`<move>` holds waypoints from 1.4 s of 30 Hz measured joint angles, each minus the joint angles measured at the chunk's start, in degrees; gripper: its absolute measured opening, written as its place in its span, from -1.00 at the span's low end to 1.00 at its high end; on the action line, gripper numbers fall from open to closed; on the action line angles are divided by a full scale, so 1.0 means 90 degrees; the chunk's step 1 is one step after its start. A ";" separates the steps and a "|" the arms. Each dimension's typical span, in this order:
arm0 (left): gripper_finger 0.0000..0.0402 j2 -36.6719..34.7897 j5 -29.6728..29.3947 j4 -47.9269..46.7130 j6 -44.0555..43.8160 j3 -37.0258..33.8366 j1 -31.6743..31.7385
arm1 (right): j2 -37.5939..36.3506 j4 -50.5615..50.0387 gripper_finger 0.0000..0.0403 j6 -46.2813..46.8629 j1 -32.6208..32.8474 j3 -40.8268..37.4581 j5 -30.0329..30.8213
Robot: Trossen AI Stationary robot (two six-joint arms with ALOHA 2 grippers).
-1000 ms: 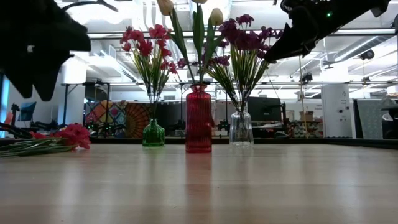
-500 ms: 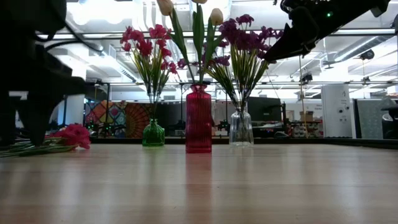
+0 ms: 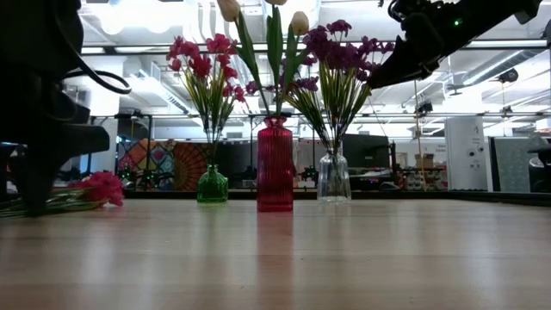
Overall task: Sort flowers into vase by color
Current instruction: Put the red flowers into the green vase
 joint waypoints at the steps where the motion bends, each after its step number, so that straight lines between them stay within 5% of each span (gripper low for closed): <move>1: 0.00 0.0000 0.0044 0.0017 -0.0002 -0.0017 0.0000 | 0.0000 -0.0002 -0.26 0.0000 0.0000 0.0000 0.0000; 17: -0.96 0.0000 0.0142 0.0069 -0.0030 -0.0043 0.0000 | 0.0000 -0.0003 -0.28 -0.0013 0.0000 0.0000 0.0000; 28: -0.99 0.0000 -0.0415 -0.0363 0.0810 0.0539 -0.0129 | 0.0002 -0.0127 -0.30 -0.0011 -0.0001 0.0000 0.0002; 34: -1.00 0.0000 -0.1159 -0.1359 0.1363 0.1571 -0.0425 | 0.0002 -0.0157 -0.29 -0.0014 -0.0002 0.0000 0.0002; 42: -1.00 0.0000 -0.1210 -0.2964 0.2297 0.3342 -0.1236 | 0.0002 -0.0157 -0.32 -0.0050 -0.0001 0.0000 0.0002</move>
